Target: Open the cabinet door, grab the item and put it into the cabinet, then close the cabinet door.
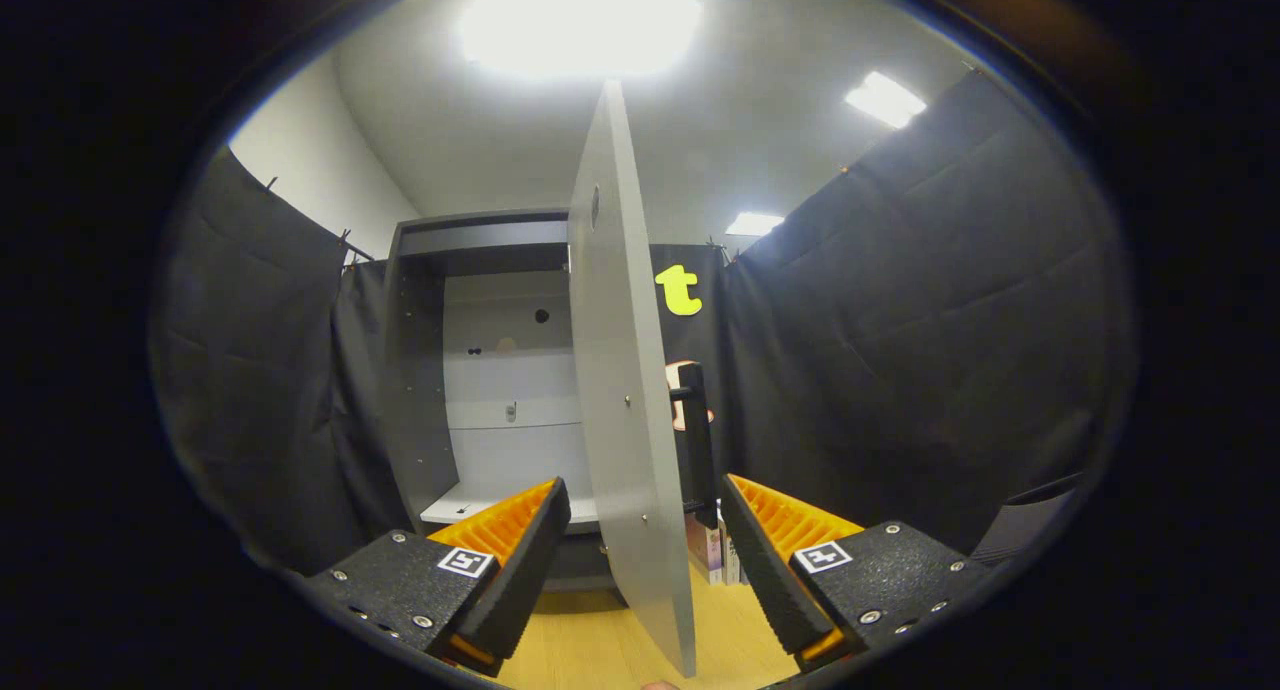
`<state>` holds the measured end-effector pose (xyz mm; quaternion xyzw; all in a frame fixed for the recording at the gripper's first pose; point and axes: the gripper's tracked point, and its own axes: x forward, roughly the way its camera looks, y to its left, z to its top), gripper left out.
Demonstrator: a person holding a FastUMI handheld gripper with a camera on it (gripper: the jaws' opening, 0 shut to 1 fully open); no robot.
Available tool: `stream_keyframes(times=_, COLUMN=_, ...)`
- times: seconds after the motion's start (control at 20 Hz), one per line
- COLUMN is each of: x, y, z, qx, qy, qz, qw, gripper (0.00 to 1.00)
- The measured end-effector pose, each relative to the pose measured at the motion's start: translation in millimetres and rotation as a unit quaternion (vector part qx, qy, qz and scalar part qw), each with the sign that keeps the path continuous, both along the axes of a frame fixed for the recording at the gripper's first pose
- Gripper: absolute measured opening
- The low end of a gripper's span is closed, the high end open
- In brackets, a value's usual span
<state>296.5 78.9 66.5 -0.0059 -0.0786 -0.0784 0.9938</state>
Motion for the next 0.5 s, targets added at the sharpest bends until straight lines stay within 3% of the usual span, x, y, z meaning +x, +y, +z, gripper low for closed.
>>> stream_keyframes(times=0.5, x=-1.2, y=37.7, z=-22.8, qx=0.014, qy=0.013, qz=0.055, qw=0.998, gripper=0.94)
